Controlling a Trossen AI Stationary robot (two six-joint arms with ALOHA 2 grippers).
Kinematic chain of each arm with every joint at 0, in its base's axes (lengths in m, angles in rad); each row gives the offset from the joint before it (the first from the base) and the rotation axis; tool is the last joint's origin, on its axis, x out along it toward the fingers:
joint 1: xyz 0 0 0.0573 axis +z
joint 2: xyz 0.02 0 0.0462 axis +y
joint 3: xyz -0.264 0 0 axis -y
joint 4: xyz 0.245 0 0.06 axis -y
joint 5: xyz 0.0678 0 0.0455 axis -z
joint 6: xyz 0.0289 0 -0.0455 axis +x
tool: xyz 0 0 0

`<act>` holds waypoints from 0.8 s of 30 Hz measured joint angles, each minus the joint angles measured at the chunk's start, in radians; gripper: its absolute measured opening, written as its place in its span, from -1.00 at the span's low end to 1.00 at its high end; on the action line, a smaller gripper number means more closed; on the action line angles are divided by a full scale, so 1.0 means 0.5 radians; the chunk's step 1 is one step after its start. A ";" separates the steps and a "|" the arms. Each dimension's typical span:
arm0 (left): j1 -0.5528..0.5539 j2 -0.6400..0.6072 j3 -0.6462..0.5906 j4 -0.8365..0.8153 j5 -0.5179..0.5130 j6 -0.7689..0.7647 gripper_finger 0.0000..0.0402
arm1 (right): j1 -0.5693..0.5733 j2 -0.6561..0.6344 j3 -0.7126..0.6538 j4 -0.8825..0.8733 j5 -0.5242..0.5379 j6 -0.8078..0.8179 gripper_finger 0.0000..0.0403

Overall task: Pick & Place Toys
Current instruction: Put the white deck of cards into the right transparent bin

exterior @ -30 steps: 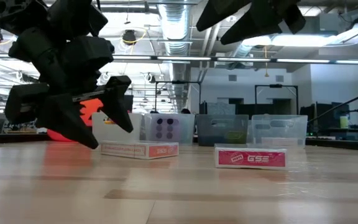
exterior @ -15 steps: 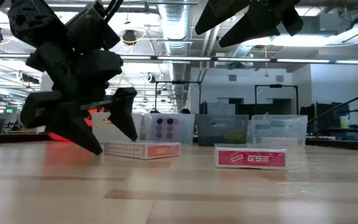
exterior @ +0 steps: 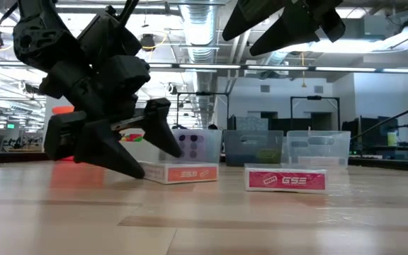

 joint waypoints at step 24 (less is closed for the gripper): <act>0.062 -0.002 0.000 -0.010 -0.136 -0.178 0.76 | -0.043 0.000 0.000 0.044 -0.001 -0.002 0.26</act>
